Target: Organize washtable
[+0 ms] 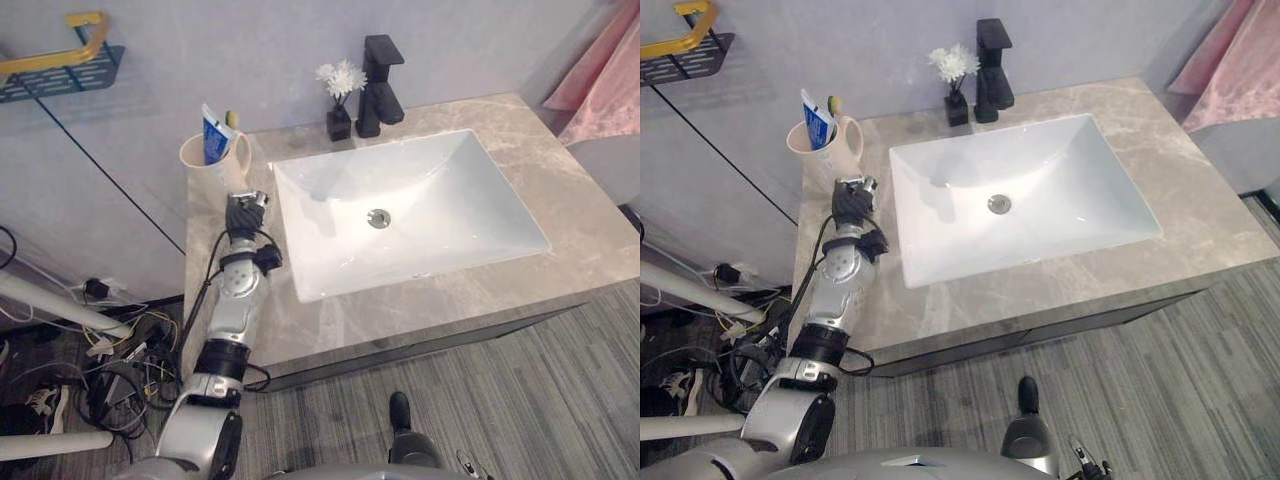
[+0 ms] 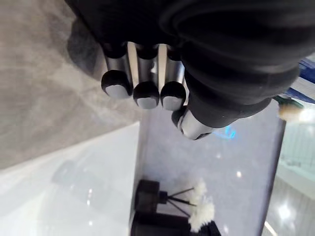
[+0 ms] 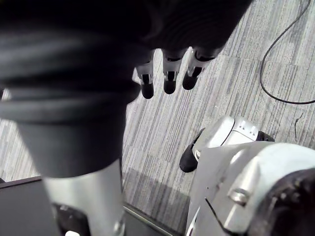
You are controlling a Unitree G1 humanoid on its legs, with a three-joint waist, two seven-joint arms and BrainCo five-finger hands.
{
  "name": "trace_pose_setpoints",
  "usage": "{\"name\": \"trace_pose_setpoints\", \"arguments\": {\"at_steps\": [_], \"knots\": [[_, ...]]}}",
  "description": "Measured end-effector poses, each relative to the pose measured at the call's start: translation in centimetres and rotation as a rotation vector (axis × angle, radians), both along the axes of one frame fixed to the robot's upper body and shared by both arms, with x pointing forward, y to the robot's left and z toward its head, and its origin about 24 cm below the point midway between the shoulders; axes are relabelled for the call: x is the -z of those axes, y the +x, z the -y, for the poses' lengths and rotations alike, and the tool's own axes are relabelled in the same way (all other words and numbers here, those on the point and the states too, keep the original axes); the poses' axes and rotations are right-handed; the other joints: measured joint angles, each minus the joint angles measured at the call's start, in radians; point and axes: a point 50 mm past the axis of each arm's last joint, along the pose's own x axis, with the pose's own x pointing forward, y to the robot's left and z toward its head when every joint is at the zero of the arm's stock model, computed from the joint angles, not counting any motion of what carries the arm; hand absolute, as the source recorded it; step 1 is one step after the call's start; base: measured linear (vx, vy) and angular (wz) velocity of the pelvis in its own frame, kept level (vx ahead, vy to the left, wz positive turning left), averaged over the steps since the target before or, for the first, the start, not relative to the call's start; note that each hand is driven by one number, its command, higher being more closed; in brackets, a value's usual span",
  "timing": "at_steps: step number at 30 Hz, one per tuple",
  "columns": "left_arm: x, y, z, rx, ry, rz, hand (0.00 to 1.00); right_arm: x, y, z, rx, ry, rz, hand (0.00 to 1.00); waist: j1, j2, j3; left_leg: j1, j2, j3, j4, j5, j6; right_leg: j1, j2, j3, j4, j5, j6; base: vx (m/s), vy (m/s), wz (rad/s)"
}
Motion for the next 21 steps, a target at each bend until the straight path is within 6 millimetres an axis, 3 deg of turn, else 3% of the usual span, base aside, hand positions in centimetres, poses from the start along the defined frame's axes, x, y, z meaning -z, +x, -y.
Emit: {"name": "trace_pose_setpoints", "arguments": {"at_steps": [6, 8, 11, 15, 18, 21], "knots": [[0.9, -3.4, 1.9, 0.171, -0.017, 0.022, 1.00, 0.0, 0.0, 0.0, -0.007, 0.004, 0.009, 0.00, 0.010, 0.003, 0.001, 0.000, 0.000, -0.038, 0.010, 0.000, 0.002, 0.024, -0.010, -0.040, 0.005, 0.000, 0.000, 0.01, 0.003, 0.16], [0.3, -4.6, 2.3, 0.213, -0.029, 0.059, 1.00, 0.0, -0.1, 0.0, -0.008, 0.004, 0.006, 0.00, 0.017, 0.006, 0.001, 0.000, 0.000, -0.057, 0.016, -0.003, 0.006, 0.042, -0.016, -0.054, 0.007, 0.000, 0.000, -0.05, 0.019, 0.23], [-2.3, -6.9, 2.4, 0.259, -0.047, 0.202, 1.00, 0.1, -0.5, -0.1, -0.009, 0.012, -0.003, 0.00, 0.053, 0.004, -0.005, -0.004, -0.003, -0.069, 0.023, -0.002, 0.008, 0.048, -0.021, -0.057, 0.007, 0.001, 0.001, -0.02, 0.008, 0.14], [-4.2, -9.8, 1.6, 0.221, -0.005, 0.325, 1.00, 0.1, -0.6, 0.1, -0.030, 0.013, -0.001, 0.00, 0.080, 0.008, -0.016, -0.028, -0.003, -0.104, 0.047, -0.001, 0.010, 0.056, -0.029, -0.081, 0.008, 0.001, 0.001, -0.04, -0.020, 0.20], [-3.9, -11.6, -0.5, 0.094, 0.066, 0.321, 1.00, 0.1, -0.6, 0.3, -0.070, 0.016, -0.006, 0.00, 0.088, 0.010, -0.032, -0.032, 0.000, -0.122, 0.060, 0.001, 0.012, 0.070, -0.031, -0.095, 0.008, 0.000, 0.001, -0.05, -0.023, 0.14], [-3.0, -13.2, -2.7, -0.077, 0.132, 0.272, 1.00, 0.3, -1.6, 0.3, -0.069, 0.026, -0.038, 0.00, 0.118, 0.006, -0.061, -0.034, 0.001, -0.137, 0.069, 0.001, 0.012, 0.080, -0.033, -0.106, 0.008, -0.004, -0.001, -0.07, -0.029, 0.10]]}}
